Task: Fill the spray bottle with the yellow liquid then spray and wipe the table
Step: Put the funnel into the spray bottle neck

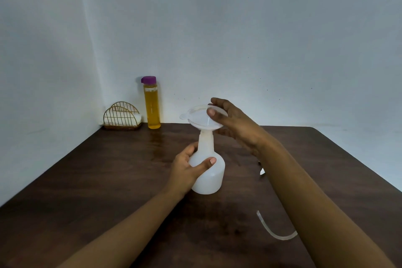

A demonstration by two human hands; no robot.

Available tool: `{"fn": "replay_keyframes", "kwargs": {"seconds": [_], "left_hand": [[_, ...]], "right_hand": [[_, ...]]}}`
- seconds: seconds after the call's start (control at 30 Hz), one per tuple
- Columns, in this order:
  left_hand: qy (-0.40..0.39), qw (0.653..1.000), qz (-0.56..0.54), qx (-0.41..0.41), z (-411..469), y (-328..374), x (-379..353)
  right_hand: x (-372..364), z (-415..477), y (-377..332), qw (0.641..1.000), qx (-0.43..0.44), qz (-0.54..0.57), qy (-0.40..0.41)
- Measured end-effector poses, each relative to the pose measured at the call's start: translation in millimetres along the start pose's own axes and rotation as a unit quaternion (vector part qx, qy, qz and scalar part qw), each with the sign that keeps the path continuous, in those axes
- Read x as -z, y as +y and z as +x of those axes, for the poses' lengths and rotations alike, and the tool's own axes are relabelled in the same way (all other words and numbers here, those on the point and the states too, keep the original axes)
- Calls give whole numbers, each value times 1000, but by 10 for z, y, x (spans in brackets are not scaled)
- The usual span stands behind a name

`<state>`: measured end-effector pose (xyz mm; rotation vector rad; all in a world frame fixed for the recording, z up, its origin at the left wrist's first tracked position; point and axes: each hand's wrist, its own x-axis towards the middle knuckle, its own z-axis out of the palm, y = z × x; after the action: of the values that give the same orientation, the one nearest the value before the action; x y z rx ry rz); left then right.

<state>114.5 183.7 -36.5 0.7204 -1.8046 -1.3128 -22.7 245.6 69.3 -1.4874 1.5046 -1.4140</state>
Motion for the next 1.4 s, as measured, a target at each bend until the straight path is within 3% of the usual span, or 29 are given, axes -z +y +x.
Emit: {"fn": "replay_keyframes", "kwargs": {"seconds": [0.27, 0.47, 1.4], "left_hand": [[-4, 1000, -4, -5, 2, -3, 1], [1, 1000, -4, -4, 20, -39, 0], [18, 1000, 9, 3, -18, -37, -16]], "right_hand": [[-34, -34, -28, 998, 34, -50, 31], [-82, -11, -26, 995, 5, -53, 85], [-130, -117, -132, 998, -23, -21, 54]]}}
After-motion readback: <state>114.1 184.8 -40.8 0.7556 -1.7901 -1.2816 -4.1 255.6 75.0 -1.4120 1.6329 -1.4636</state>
